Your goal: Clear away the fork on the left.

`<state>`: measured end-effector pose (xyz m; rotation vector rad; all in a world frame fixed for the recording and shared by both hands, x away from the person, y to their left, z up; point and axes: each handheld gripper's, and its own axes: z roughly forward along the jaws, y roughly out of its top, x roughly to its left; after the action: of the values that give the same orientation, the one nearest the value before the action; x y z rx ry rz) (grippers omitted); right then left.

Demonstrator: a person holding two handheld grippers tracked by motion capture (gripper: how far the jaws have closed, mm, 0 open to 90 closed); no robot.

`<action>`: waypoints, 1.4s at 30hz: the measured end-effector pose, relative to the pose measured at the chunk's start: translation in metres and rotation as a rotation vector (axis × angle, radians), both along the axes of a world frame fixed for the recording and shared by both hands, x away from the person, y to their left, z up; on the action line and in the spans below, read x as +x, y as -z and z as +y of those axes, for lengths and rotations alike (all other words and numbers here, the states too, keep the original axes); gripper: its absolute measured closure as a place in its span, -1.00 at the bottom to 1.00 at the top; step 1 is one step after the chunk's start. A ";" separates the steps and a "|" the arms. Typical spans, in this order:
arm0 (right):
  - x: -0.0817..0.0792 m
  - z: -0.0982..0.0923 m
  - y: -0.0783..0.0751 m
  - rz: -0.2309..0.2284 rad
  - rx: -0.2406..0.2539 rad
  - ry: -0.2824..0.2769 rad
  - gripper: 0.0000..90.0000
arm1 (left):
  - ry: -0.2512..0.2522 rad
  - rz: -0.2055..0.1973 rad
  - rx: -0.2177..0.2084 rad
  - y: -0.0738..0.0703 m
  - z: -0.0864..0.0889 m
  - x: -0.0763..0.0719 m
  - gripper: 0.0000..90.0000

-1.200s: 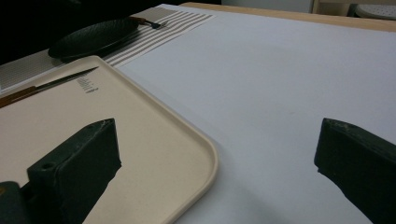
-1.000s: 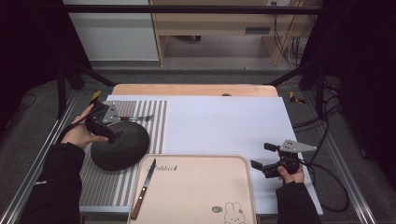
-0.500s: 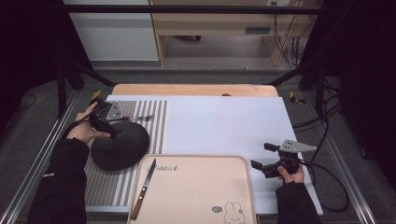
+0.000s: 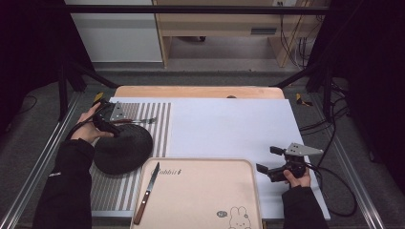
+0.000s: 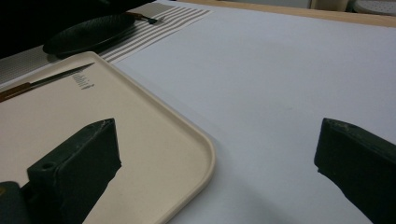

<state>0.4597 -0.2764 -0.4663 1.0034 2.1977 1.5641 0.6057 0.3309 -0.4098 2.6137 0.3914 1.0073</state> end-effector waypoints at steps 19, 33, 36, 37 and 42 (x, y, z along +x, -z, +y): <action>0.001 0.001 0.001 0.006 -0.009 0.000 -0.99 | 0.018 -0.023 0.096 0.009 -0.001 0.025 -0.59; 0.001 0.001 0.002 0.007 -0.014 0.001 -0.99 | 0.063 -0.014 0.167 0.021 0.000 0.036 -0.44; 0.001 0.001 0.002 0.010 -0.011 0.003 -0.99 | 0.074 -0.014 0.187 0.024 -0.001 0.037 -0.40; 0.001 0.001 0.002 0.009 -0.012 0.002 -0.99 | 0.080 -0.014 0.191 0.025 -0.001 0.038 -0.39; 0.001 0.001 0.002 0.010 -0.013 0.004 -0.99 | 0.098 -0.016 0.201 0.028 -0.001 0.041 -0.32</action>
<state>0.4607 -0.2755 -0.4683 1.0128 2.2086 1.5446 0.6463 0.3298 -0.4374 2.7687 0.1632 1.0847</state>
